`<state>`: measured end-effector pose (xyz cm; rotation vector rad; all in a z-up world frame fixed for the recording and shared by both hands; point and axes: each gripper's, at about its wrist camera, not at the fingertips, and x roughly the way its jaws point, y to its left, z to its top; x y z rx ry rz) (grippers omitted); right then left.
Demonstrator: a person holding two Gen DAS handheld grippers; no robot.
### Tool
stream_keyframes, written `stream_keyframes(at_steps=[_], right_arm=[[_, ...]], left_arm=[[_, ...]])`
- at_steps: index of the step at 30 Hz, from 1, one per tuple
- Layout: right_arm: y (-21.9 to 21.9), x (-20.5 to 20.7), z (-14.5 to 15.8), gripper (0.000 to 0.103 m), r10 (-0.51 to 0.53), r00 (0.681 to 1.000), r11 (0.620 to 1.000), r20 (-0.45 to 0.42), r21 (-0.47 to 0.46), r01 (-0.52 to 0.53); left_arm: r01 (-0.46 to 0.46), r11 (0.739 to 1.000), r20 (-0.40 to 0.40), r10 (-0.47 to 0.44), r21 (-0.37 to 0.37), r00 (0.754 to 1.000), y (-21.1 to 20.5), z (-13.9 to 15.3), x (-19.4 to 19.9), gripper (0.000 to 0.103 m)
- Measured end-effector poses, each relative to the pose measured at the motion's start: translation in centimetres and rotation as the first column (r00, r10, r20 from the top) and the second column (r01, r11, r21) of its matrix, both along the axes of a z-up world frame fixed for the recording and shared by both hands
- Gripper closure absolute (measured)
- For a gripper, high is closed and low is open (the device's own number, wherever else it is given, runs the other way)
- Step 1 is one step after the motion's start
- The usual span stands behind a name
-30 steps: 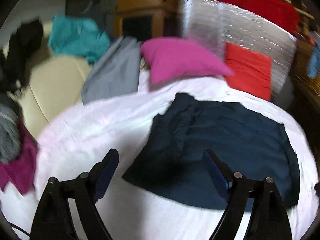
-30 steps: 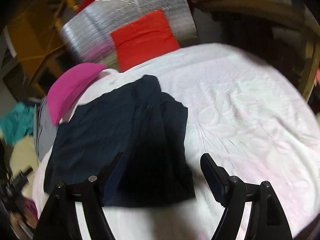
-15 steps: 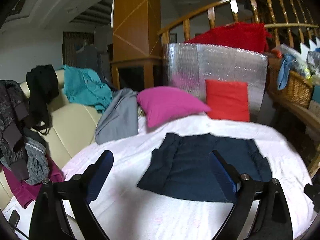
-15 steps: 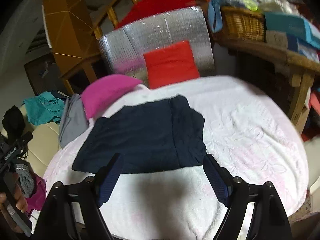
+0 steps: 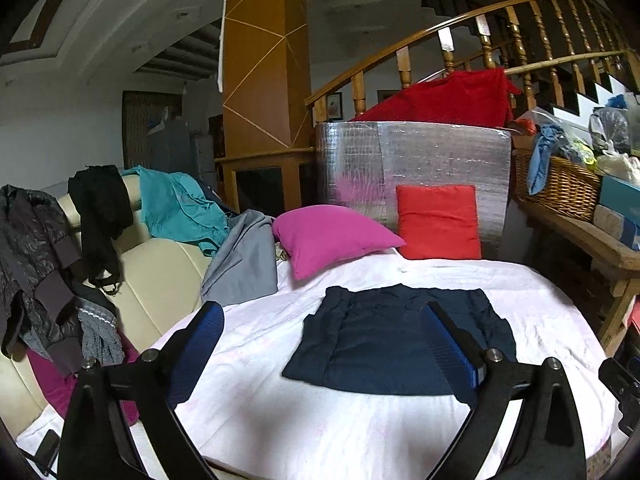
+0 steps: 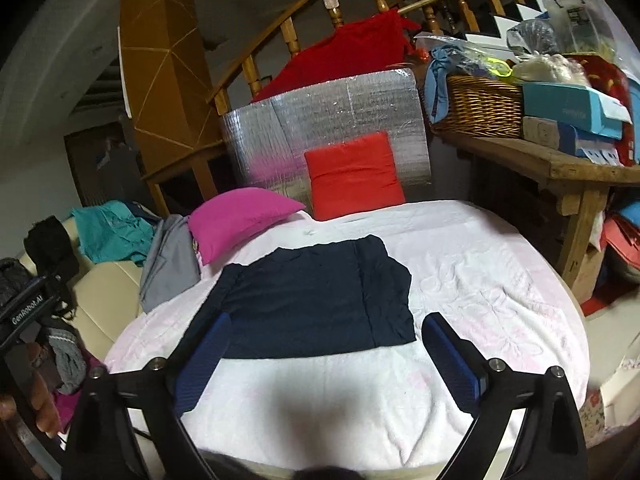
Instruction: Fold large clothes
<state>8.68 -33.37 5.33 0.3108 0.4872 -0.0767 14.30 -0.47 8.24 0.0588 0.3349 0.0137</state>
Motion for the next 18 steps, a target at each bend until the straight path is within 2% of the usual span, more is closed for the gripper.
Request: stream_keyframes(at_steps=[5, 10, 18], right_arm=[[0.4, -2.6, 0.6, 0.003, -0.034, 0.999, 0.999, 0.015, -0.009, 0.034], [0.3, -3.7, 0.9, 0.003, -0.052, 0.999, 0.999, 0.010, 0.000, 0.052], [0.4, -4.4, 0.5, 0.003, -0.063, 0.998, 0.998, -0.002, 0.017, 0.063]], left_arm=[[0.024, 0.999, 0.012, -0.024, 0.025, 1.000, -0.7, 0.4, -1.9, 0.005], [0.054, 0.998, 0.005, -0.054, 0.026, 0.999, -1.5, 0.5, -3.0, 0.005], [0.060, 0.995, 0.022, -0.061, 0.078, 0.998, -2.8, 0.6, -4.5, 0.005]])
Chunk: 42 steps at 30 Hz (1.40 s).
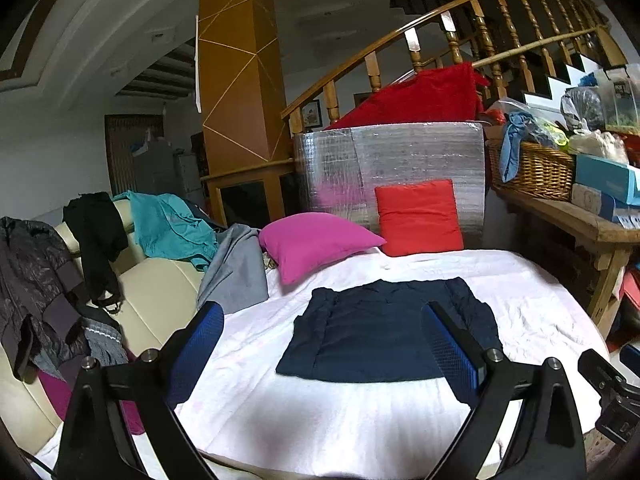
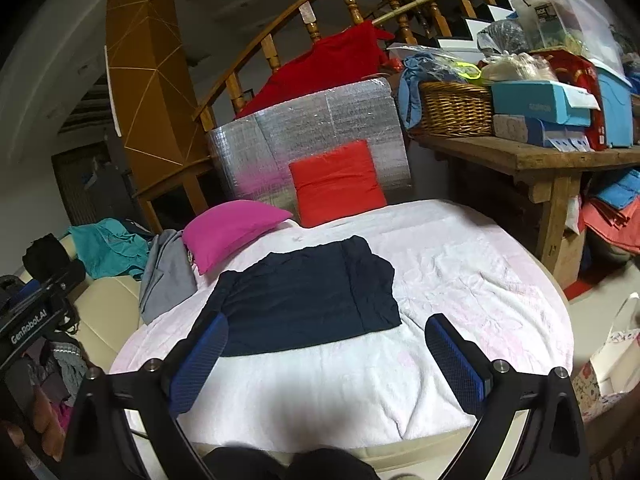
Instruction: Fold large clothes
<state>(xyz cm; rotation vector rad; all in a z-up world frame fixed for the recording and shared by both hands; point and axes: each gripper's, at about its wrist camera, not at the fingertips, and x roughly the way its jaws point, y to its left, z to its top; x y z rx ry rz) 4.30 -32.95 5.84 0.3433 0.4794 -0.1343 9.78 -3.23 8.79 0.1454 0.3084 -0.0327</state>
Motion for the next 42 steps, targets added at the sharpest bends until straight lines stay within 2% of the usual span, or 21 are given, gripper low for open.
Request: stream_keyframes(at_steps=[10, 17, 42], right_arm=[[0.8, -0.2, 0.3, 0.002, -0.011, 1.000, 0.999, 0.015, -0.040, 0.012], [2.3, 0.3, 0.3, 0.002, 0.022, 1.000, 0.998, 0.001, -0.064, -0.022], [4.3, 0.3, 1.5, 0.002, 0.029, 0.999, 0.995, 0.023, -0.100, -0.027]], left_arm=[[-0.011, 1.000, -0.010, 0.011, -0.004, 1.000, 0.8, 0.0, -0.2, 0.005], [-0.022, 1.000, -0.010, 0.022, -0.013, 1.000, 1.8, 0.2, -0.4, 0.005], [-0.041, 0.999, -0.014, 0.040, -0.036, 0.999, 3.6, 0.2, -0.6, 0.005]])
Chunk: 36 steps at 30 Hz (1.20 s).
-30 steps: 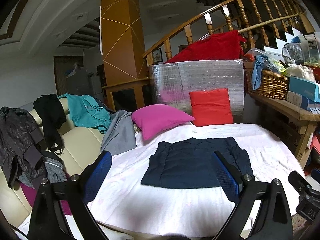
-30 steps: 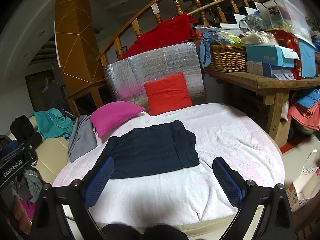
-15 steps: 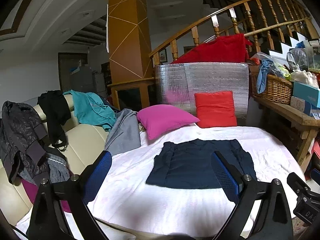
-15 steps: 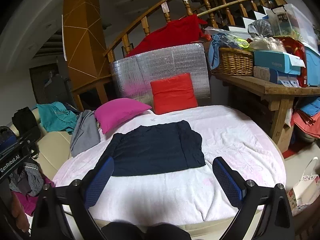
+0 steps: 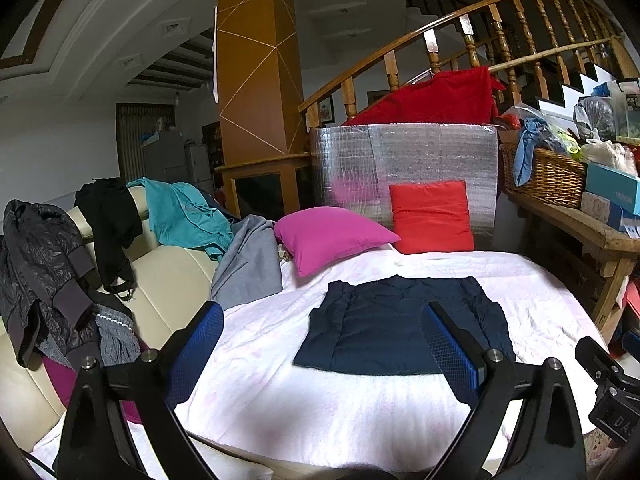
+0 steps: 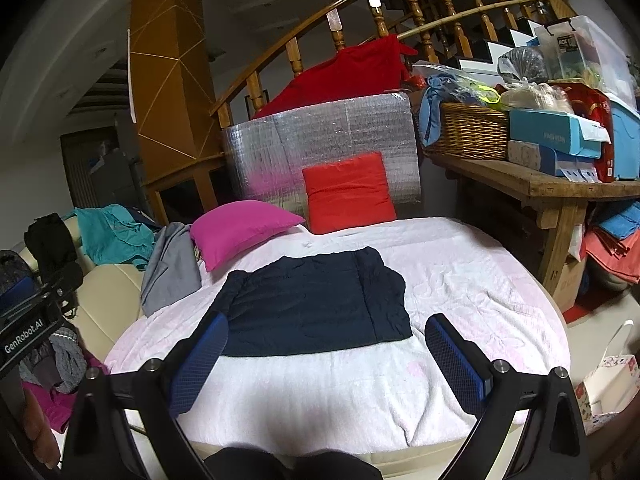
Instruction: Fold large clothes
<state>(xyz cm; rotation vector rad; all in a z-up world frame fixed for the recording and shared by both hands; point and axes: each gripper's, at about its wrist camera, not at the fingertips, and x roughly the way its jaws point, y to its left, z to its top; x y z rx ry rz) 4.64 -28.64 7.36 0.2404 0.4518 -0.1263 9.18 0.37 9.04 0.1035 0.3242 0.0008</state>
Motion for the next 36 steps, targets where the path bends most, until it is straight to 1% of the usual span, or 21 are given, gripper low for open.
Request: stream_keyframes(at_steps=[23, 36], right_arm=[[0.7, 0.0, -0.3, 0.002, 0.001, 1.000, 1.000, -0.004, -0.006, -0.001], [0.9, 0.7, 0.0, 0.002, -0.001, 1.000, 1.000, -0.002, -0.013, 0.001]], left_arm=[[-0.011, 1.000, -0.010, 0.011, -0.012, 1.000, 1.5, -0.6, 0.2, 0.005], [-0.025, 0.999, -0.014, 0.024, -0.025, 1.000, 2.1, -0.6, 1.2, 0.005]])
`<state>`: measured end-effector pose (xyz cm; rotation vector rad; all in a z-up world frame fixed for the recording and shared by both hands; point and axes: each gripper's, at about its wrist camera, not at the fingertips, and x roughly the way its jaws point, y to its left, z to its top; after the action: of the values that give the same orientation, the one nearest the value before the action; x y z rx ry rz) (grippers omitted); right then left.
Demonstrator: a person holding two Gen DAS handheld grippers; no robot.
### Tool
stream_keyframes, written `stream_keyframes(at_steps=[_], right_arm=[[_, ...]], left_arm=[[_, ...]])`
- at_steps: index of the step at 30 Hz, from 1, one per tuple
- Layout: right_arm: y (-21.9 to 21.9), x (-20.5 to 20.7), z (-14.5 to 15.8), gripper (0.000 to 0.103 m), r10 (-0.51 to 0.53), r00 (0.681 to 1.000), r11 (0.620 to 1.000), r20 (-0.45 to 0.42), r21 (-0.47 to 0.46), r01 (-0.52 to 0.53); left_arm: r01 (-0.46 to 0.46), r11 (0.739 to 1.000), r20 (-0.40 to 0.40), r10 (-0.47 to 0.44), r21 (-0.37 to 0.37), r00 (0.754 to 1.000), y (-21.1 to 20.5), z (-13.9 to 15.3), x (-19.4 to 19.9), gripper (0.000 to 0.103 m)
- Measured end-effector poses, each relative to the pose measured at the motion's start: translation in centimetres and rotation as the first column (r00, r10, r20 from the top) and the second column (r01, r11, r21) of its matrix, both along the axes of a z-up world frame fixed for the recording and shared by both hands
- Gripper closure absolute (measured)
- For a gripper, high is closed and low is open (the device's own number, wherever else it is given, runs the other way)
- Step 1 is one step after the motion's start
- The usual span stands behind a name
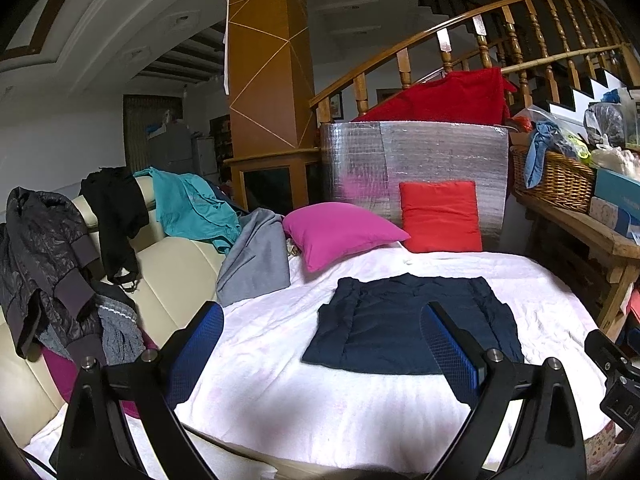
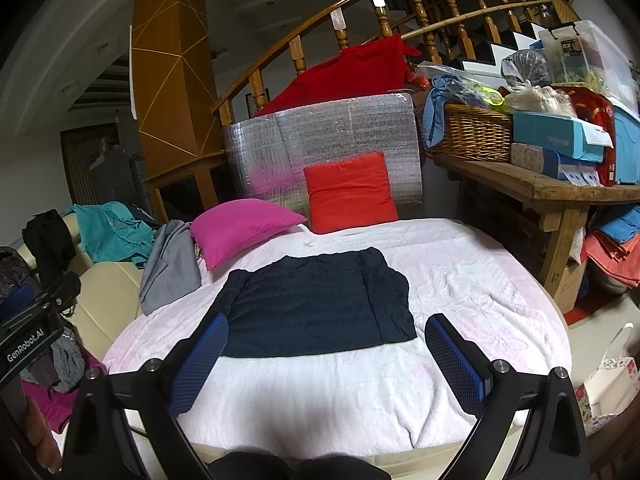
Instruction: Fold large clothes
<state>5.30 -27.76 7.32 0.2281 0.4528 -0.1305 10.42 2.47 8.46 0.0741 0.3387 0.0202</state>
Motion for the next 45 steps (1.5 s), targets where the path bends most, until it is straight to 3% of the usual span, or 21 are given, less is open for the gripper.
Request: stream_keyframes(at_steps=[45], right_arm=[[2.2, 9.1, -0.5, 0.002, -0.020, 0.997, 0.998, -0.071, -0.065, 0.015]], left_arm=[[0.049, 0.998, -0.036, -0.050, -0.045, 0.998, 1.6, -1.1, 7.4, 0.005]])
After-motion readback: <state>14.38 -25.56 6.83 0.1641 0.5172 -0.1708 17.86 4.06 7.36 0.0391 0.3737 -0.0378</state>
